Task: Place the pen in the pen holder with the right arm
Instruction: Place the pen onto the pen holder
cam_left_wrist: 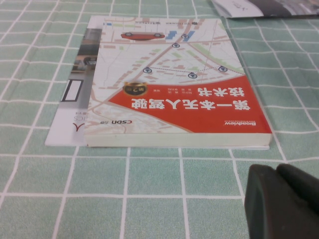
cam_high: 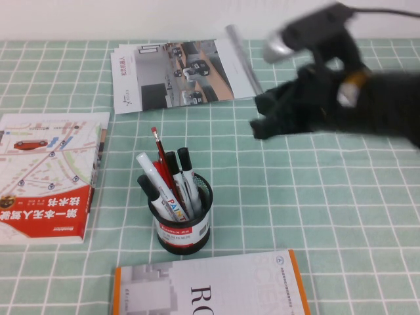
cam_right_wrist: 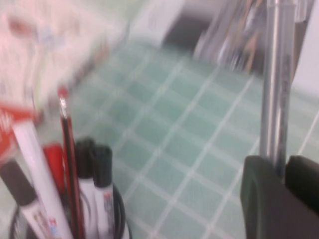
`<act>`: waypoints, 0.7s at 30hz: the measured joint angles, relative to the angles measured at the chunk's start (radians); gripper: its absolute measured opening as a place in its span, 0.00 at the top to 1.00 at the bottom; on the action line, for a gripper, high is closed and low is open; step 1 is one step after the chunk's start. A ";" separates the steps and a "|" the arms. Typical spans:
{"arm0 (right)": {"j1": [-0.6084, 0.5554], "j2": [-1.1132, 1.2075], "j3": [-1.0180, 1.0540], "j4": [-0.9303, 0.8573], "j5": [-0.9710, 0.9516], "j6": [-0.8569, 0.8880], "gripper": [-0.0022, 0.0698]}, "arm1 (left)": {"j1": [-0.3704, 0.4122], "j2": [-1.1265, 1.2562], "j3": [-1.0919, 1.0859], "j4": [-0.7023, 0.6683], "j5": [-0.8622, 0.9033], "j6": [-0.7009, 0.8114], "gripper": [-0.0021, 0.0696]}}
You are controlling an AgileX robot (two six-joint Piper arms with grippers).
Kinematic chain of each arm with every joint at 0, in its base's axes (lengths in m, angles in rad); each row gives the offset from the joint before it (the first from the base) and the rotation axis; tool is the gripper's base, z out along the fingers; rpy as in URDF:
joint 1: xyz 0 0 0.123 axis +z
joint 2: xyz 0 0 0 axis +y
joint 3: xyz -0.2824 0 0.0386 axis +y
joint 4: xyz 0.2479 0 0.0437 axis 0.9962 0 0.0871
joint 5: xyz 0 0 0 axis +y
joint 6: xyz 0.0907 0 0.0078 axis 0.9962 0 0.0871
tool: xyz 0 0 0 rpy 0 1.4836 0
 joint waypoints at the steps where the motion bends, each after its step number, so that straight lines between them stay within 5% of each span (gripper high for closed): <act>1: 0.004 -0.036 0.055 0.013 -0.071 0.000 0.91 | 0.000 0.000 0.000 0.000 0.000 0.000 0.98; 9: 0.123 -0.147 0.418 0.033 -0.670 0.003 0.91 | 0.000 0.000 0.000 0.000 0.000 0.000 0.98; 21: 0.209 0.051 0.540 -0.284 -1.341 0.246 0.91 | 0.000 0.000 0.000 0.000 0.000 0.000 0.98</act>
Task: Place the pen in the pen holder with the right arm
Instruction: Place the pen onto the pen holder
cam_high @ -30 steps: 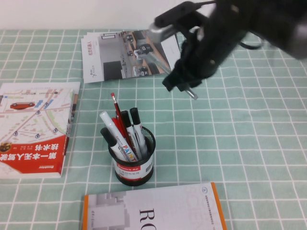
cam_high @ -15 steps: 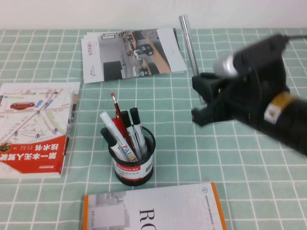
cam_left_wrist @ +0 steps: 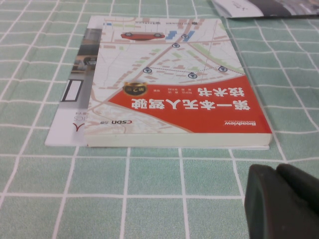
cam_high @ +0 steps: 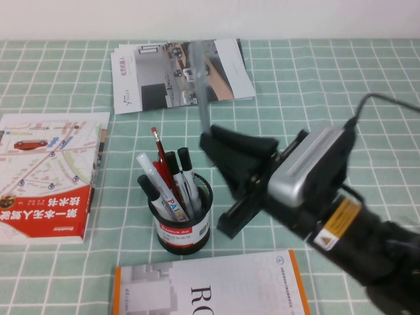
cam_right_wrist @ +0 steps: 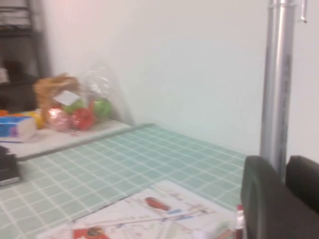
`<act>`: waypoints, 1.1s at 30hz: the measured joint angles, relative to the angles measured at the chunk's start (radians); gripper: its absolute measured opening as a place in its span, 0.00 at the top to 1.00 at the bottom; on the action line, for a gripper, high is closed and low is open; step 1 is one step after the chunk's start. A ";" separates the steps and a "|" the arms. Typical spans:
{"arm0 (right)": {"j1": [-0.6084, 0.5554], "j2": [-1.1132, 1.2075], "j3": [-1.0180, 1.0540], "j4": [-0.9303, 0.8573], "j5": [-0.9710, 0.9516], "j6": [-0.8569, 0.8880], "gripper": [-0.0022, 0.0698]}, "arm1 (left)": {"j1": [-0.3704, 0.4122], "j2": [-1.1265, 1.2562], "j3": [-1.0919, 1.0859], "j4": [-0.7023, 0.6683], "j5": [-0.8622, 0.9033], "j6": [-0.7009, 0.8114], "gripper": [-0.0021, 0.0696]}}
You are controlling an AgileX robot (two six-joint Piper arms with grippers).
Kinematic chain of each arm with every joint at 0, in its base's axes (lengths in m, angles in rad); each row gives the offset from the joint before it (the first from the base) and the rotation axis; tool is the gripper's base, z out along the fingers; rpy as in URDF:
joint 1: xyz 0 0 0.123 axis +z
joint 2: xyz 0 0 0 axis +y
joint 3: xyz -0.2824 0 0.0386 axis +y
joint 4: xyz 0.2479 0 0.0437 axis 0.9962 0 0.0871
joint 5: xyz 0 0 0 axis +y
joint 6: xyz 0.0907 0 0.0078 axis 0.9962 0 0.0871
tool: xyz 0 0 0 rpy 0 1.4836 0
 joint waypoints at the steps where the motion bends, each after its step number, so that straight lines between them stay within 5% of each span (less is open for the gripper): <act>1: 0.000 0.032 0.000 -0.007 -0.032 0.008 0.91 | 0.000 0.000 0.000 0.000 0.000 0.000 0.98; 20: 0.000 0.307 -0.050 -0.100 -0.113 0.022 0.89 | 0.000 0.000 0.000 0.000 0.000 0.000 0.98; 33: 0.000 0.327 -0.061 0.002 -0.103 0.022 0.49 | 0.000 0.000 0.000 0.000 0.000 0.000 0.98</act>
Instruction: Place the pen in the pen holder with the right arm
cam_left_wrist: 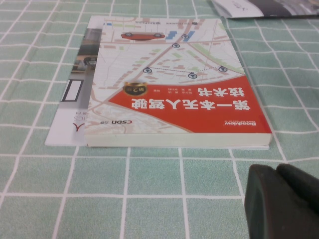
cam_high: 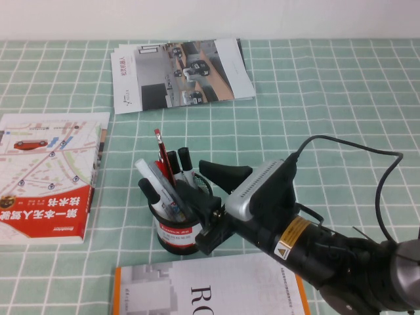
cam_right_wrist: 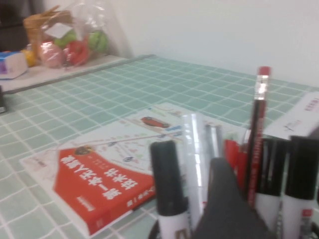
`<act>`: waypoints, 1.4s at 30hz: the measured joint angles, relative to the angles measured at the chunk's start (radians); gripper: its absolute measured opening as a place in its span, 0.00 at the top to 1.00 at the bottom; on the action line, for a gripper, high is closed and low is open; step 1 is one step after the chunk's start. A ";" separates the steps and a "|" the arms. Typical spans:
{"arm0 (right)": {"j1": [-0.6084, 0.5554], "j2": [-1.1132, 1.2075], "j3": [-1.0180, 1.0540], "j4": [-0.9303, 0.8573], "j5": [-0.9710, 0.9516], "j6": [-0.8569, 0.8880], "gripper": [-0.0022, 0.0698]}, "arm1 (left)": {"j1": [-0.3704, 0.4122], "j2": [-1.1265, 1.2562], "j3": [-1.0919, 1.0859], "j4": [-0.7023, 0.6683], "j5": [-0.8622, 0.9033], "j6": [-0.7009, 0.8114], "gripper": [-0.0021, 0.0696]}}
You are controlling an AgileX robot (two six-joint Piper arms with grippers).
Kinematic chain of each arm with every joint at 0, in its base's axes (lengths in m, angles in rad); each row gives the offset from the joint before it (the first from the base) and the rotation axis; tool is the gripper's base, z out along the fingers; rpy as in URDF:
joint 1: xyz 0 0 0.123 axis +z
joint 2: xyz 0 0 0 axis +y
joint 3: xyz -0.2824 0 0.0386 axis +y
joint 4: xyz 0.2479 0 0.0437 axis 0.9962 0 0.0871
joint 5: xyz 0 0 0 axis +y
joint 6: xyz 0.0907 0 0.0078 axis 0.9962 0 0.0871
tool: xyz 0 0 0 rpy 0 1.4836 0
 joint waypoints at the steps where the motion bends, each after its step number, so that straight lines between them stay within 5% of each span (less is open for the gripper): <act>1: 0.000 0.000 0.000 0.005 0.002 0.000 0.48 | 0.000 0.000 0.000 0.000 0.000 0.000 0.98; 6: 0.000 -0.053 0.000 -0.027 0.108 0.051 0.54 | 0.000 0.000 0.000 0.000 0.000 0.000 0.98; 11: 0.000 -0.216 0.000 -0.115 0.430 0.099 0.88 | 0.000 0.000 0.000 0.000 0.000 0.000 0.98; 14: 0.000 -0.339 0.002 -0.173 0.616 0.136 0.96 | 0.000 0.000 0.000 0.000 0.000 0.000 0.98; 22: 0.000 -0.742 0.067 -0.278 1.035 0.248 0.99 | 0.000 0.000 0.000 0.000 0.000 0.000 0.98; 31: 0.000 -1.159 0.299 -0.222 1.204 0.257 1.00 | 0.000 0.000 0.000 0.000 0.000 0.000 0.98; 42: 0.000 -1.319 0.399 -0.208 1.431 0.257 1.00 | 0.000 0.000 0.000 0.000 0.000 0.000 0.98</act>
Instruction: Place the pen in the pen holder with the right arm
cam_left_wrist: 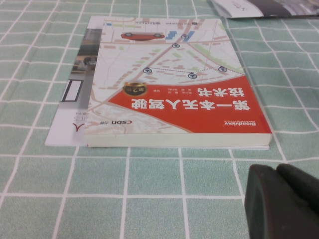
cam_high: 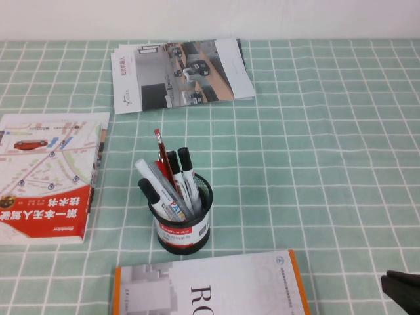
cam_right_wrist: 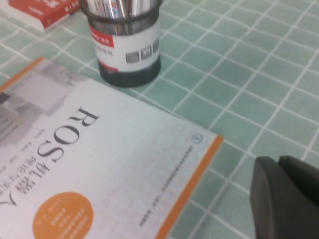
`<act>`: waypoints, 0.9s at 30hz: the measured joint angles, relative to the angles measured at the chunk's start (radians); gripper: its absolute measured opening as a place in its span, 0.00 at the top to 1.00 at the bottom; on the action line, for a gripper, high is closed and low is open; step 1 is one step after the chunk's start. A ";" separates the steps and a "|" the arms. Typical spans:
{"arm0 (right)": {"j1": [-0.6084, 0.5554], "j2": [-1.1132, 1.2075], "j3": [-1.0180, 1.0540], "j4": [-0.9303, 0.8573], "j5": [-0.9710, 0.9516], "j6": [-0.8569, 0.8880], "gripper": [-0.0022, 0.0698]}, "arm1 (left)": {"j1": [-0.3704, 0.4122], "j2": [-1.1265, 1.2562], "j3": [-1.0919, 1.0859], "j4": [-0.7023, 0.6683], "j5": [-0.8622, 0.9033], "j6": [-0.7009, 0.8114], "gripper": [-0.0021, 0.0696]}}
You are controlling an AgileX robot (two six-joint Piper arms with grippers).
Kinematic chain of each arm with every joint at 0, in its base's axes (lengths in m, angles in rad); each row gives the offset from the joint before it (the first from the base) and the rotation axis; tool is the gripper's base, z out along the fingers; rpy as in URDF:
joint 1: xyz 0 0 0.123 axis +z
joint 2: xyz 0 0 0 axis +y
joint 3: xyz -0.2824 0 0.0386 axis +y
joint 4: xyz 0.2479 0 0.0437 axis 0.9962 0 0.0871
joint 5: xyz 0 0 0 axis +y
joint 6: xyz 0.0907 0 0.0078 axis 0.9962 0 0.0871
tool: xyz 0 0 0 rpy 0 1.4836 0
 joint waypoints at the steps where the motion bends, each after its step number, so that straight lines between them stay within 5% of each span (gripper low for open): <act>1: 0.000 -0.003 0.000 0.002 0.010 0.000 1.00 | 0.000 0.000 0.000 0.000 0.000 0.000 0.98; 5: -0.070 -0.042 0.009 0.021 0.041 0.000 1.00 | 0.000 0.000 0.000 0.000 0.000 0.000 0.98; 16: -0.673 -0.368 0.202 0.140 -0.051 0.000 1.00 | 0.000 0.000 0.000 0.000 0.000 0.000 0.98; 27: -0.737 -0.521 0.269 0.162 0.002 0.000 1.00 | 0.000 0.000 0.000 0.000 0.000 0.000 0.98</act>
